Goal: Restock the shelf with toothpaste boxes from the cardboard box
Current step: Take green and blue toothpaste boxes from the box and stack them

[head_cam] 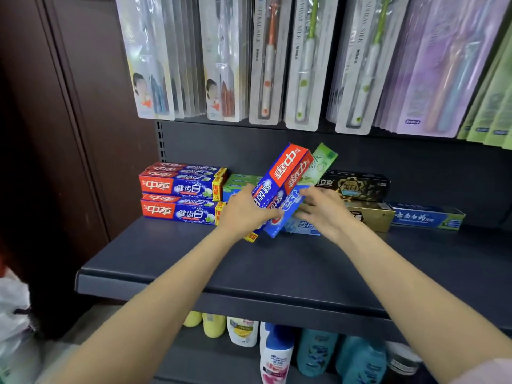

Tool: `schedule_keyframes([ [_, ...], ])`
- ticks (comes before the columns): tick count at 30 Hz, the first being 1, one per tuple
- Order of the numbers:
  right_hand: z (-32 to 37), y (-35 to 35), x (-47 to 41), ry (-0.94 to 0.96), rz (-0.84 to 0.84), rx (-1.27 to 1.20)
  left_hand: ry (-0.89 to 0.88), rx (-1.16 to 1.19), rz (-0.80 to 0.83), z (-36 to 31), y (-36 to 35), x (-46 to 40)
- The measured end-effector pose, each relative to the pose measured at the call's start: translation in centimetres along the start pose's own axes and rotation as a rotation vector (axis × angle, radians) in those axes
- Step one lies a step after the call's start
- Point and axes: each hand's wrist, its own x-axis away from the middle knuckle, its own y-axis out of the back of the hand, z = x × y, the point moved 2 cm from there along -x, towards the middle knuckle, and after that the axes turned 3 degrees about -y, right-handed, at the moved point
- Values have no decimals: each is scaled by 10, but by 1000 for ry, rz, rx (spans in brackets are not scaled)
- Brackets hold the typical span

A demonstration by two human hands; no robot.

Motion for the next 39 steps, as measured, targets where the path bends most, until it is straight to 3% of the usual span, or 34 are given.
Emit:
schedule_keyframes([
  [4,-8,6,1,24,-12,-120,-33,6,96,-8,4,-4],
  [5,-8,9,-2,79,-90,-23,-67,-106,90,-10,6,-5],
  [9,8,22,-1,371,-481,745,-198,-548,27,-13,14,-8],
  [11,14,29,-5,420,-444,1012,-245,-622,29,-13,19,-13],
  [14,13,34,-17,312,-165,1126,-306,-669,24,-16,25,-17],
  [21,2,21,-26,340,-304,898,-418,-732,-131,-15,22,-21],
  [27,-8,12,-20,263,-266,934,-378,-730,-105,-1,22,-18],
  [33,3,25,0,275,-154,725,-377,-718,-100,-12,10,-11],
  [35,7,34,11,238,-109,543,-394,-712,-88,-20,3,-8],
  [39,10,63,32,133,-150,-63,-387,-658,-53,-46,-24,2],
])
